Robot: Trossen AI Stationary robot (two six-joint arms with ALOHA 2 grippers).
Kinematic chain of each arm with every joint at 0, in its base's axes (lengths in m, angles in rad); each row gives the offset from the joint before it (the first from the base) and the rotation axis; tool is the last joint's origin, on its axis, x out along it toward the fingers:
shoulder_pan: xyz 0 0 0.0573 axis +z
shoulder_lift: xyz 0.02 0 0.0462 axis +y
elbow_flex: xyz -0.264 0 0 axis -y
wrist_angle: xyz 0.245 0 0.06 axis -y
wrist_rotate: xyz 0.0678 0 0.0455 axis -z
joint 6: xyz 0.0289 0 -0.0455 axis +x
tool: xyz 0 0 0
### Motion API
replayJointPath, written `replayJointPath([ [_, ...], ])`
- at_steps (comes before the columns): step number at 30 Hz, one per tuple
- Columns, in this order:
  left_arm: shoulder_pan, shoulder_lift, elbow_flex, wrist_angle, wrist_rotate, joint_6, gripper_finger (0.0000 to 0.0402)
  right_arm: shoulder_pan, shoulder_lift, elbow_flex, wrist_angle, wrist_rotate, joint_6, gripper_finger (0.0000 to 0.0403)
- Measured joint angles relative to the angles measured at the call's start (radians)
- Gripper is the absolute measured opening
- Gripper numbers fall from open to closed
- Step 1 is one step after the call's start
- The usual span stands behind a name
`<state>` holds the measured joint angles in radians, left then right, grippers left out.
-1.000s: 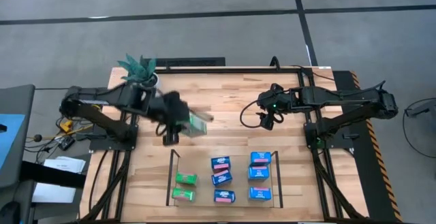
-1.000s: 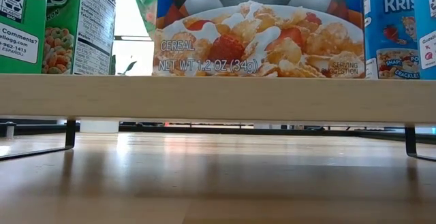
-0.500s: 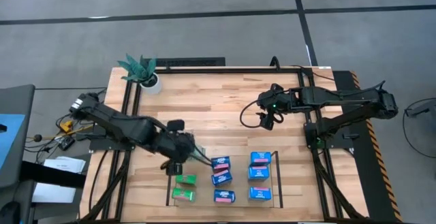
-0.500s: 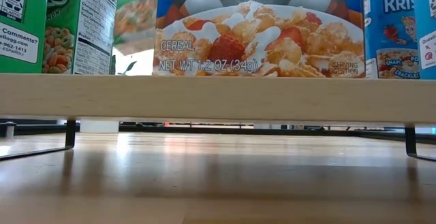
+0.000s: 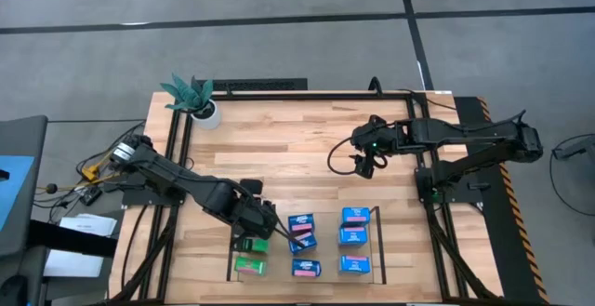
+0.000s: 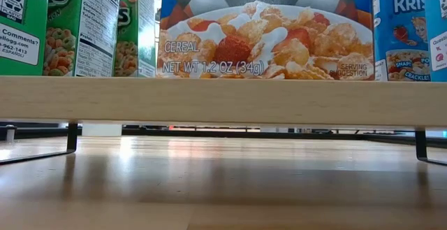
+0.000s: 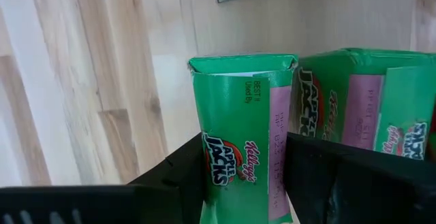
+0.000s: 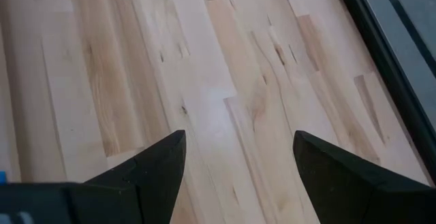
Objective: Stack cereal on shelf
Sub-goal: Put the green cereal box on the shelf aligned with the other green cereal box
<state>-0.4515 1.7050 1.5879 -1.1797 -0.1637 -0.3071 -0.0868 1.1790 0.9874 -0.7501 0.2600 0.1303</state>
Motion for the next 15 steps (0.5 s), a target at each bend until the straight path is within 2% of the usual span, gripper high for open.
replayJointPath([
  [7,-0.001,-0.001,0.0,-0.007,0.021,0.026,0.0149,0.0,0.0,0.0,0.001,0.0,0.005,0.0297],
  [15,-0.001,-0.001,-0.006,-0.004,0.001,0.059,0.0149,0.0,0.0,0.0,0.001,0.0,0.012,0.0297],
])
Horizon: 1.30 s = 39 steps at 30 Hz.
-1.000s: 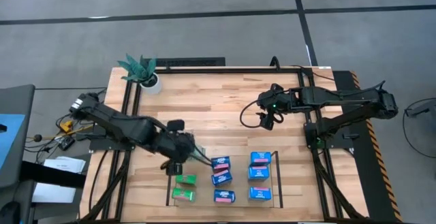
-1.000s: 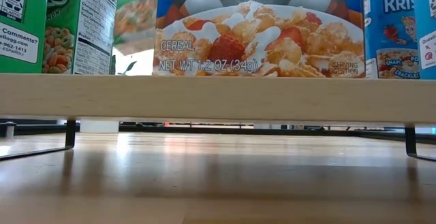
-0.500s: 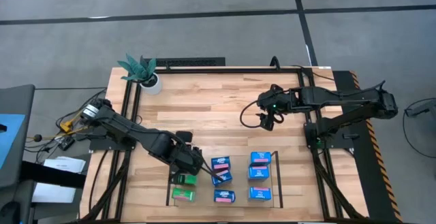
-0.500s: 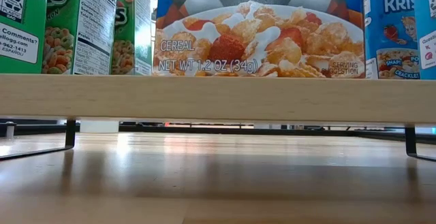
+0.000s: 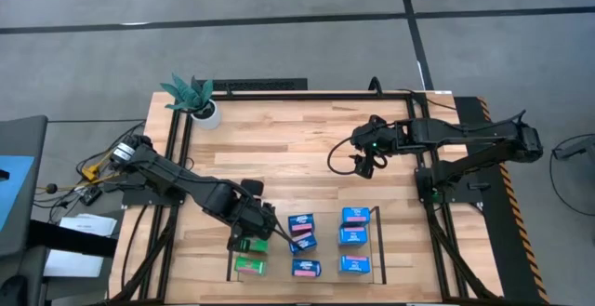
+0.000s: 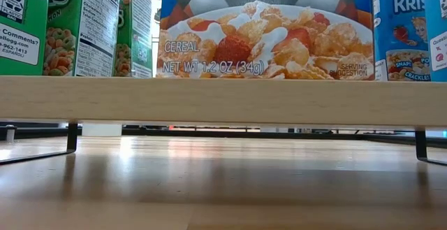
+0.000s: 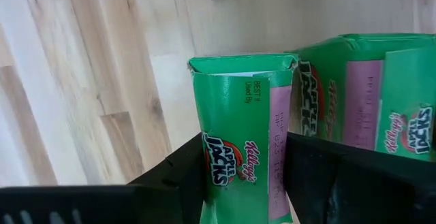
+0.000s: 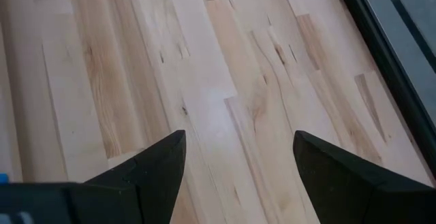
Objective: Stack cereal on shelf
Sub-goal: Put the green cereal box on the shelf aligned with the other green cereal box
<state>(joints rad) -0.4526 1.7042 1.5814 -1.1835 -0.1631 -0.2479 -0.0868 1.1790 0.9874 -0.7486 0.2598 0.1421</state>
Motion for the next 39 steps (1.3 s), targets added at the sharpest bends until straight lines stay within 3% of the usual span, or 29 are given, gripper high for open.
replayJointPath([
  [18,0.003,0.0,0.0,0.012,-0.021,0.027,0.0149,0.0,0.0,0.0,0.0,0.0,-0.001,0.0297],
  [24,0.016,0.033,-0.015,0.024,0.029,0.03,0.0149,0.0,0.0,0.0,0.0,0.001,-0.001,0.0297],
  [39,0.023,0.036,-0.012,0.021,0.037,0.045,0.0149,0.0,0.0,0.0,0.0,0.001,-0.002,0.0297],
])
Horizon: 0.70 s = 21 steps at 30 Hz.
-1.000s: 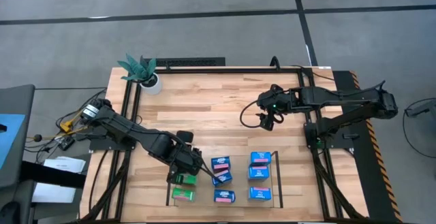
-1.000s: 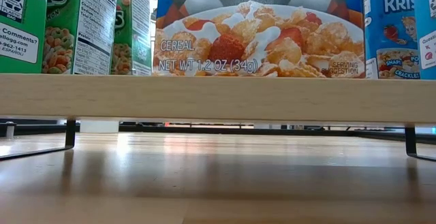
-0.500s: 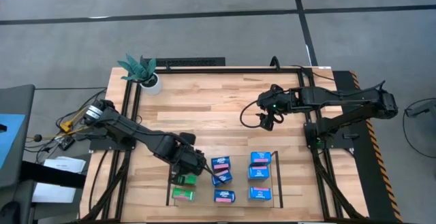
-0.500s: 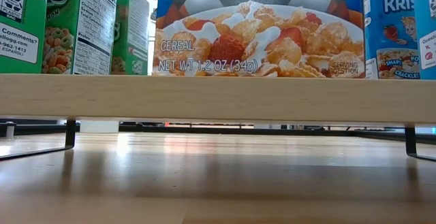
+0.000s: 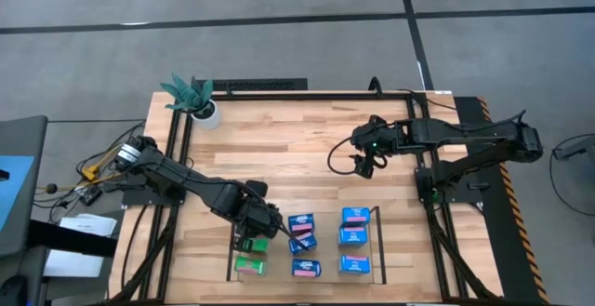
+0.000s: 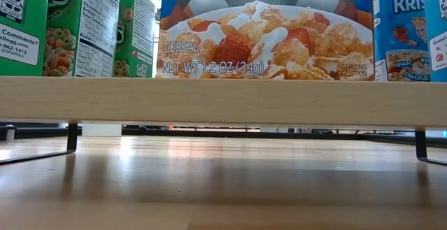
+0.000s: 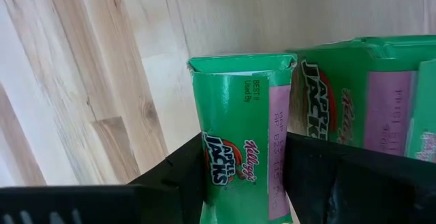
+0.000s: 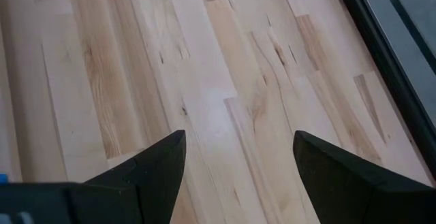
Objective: Stack cereal on shelf
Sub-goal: Put the green cereal box on the shelf aligned with the other green cereal box, then return to Home Position
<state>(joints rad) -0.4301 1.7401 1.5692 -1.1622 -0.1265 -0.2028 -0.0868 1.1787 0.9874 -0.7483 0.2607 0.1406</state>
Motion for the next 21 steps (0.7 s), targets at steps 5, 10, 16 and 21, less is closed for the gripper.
replayJointPath([
  [5,0.0,0.0,0.0,0.001,0.017,0.0,0.0149,0.0,0.0,0.0,0.0,0.0,0.0,0.0297],
  [10,0.0,0.0,0.013,0.002,0.046,0.011,0.0163,0.0,0.0,0.0,0.0,0.0,0.0,0.0297],
  [16,0.0,0.0,0.032,-0.005,0.031,0.026,0.0222,0.0,0.0,0.0,0.0,0.0,-0.003,0.0297],
  [21,0.0,0.0,0.032,-0.023,0.026,-0.004,0.0264,0.0,0.0,0.0,0.0,0.0,-0.006,0.0297],
])
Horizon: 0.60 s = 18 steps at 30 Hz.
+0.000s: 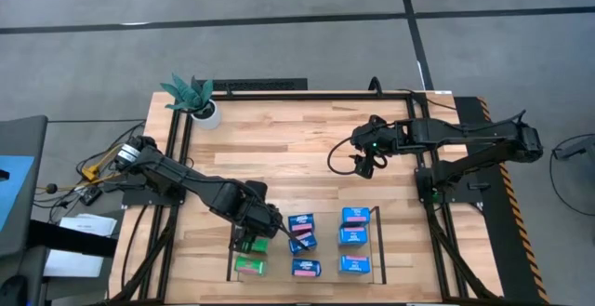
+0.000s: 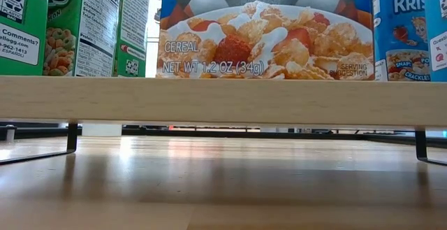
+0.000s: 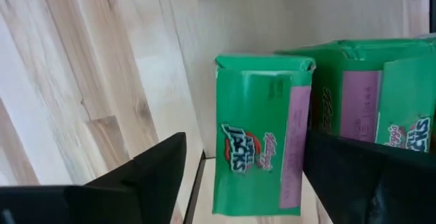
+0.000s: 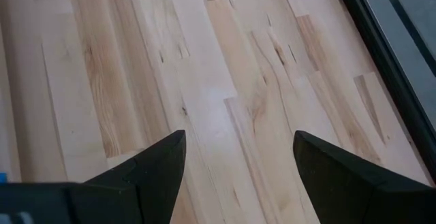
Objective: Stack cereal on shelf
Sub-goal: Return to Home Position
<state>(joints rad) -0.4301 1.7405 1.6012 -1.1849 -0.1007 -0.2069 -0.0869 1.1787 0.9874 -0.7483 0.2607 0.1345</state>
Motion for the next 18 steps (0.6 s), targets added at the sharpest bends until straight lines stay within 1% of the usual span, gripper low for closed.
replayJointPath([
  [4,0.003,-0.005,0.006,-0.019,0.003,-0.027,0.0274,0.0,0.0,0.0,0.0,0.0,-0.002,0.0297],
  [9,0.008,-0.006,0.092,-0.115,0.014,-0.066,0.0274,0.0,0.0,0.0,-0.001,0.0,-0.004,0.0297],
  [13,0.01,-0.006,0.198,-0.197,-0.007,-0.059,0.0275,0.0,-0.004,0.007,-0.013,-0.004,-0.004,0.0297],
  [16,0.01,-0.007,0.294,-0.262,-0.045,-0.071,0.0275,0.0,-0.02,0.069,-0.057,-0.069,-0.017,0.0297],
  [18,0.01,-0.007,0.37,-0.314,-0.04,-0.071,0.0275,0.001,-0.041,0.132,-0.108,-0.111,-0.043,0.0297],
])
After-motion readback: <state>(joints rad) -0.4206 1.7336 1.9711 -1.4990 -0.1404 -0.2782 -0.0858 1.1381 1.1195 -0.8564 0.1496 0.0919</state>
